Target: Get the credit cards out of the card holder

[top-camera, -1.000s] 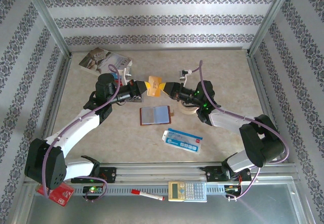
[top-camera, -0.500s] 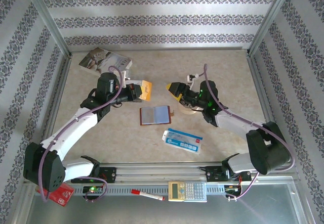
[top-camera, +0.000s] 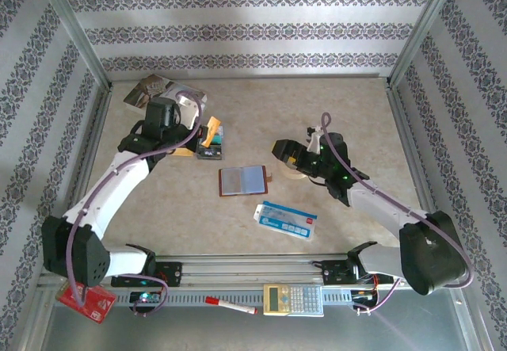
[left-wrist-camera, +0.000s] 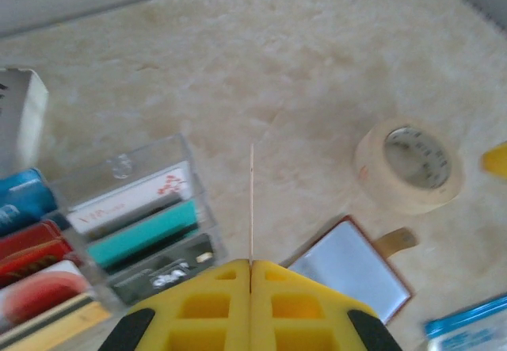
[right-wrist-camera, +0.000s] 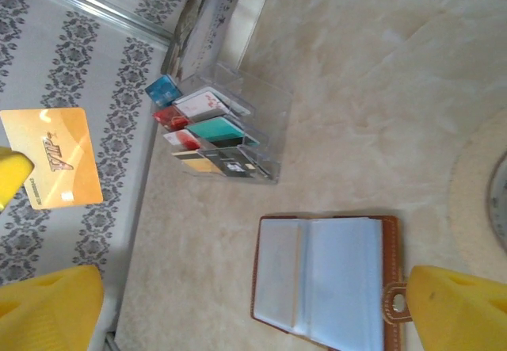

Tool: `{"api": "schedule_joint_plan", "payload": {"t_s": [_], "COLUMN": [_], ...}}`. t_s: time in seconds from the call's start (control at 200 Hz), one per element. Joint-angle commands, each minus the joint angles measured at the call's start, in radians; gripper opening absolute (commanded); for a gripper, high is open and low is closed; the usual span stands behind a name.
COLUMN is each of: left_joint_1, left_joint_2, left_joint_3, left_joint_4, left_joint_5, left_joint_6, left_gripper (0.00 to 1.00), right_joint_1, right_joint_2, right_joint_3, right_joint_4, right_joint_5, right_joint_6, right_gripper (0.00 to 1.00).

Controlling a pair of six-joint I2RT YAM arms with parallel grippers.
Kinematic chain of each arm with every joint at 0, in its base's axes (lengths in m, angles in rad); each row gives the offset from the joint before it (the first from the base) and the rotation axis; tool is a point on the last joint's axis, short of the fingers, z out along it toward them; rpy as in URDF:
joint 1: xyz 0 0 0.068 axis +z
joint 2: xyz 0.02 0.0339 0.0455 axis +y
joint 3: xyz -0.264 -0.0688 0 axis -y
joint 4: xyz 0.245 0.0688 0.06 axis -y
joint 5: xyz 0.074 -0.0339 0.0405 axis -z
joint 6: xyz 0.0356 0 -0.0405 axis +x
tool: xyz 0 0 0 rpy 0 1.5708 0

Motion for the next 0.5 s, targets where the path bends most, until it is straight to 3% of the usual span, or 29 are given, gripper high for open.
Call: {"api": "schedule_joint_plan", "payload": {"t_s": [0.0, 0.115, 0.24, 0.32, 0.495], "left_joint_1": [0.049, 0.091, 0.148, 0.178, 0.203], "left_joint_2": [0.056, 0.133, 0.155, 0.158, 0.199], "left_joint_3": [0.048, 0.077, 0.065, 0.064, 0.076], "left_joint_4": [-0.147, -0.231, -0.305, -0.330, -0.374], "left_joint_5": [0.072, 0.052, 0.149, 0.159, 0.044], "left_joint_6": [0.324, 0.521, 0.775, 0.847, 0.972], "left_gripper": [0.00, 0.00, 0.00, 0.00, 0.00], "right_joint_1": [-0.021, -0.037, -0.042, -0.042, -0.040], "right_joint_2": [-0.036, -0.045, -0.059, -0.070, -0.070], "right_joint_3": [-0.016, -0.019, -0.022, -0.027, -0.024], "right_joint_4": [-0.047, -0.069, -0.084, -0.090, -0.091], "right_joint_5": [0.023, 0.016, 0.016, 0.020, 0.020], "right_joint_6": [-0.067, -0.077, -0.078, -0.075, -0.064], "right_gripper": [0.98, 0.98, 0.98, 0.98, 0.98]}}
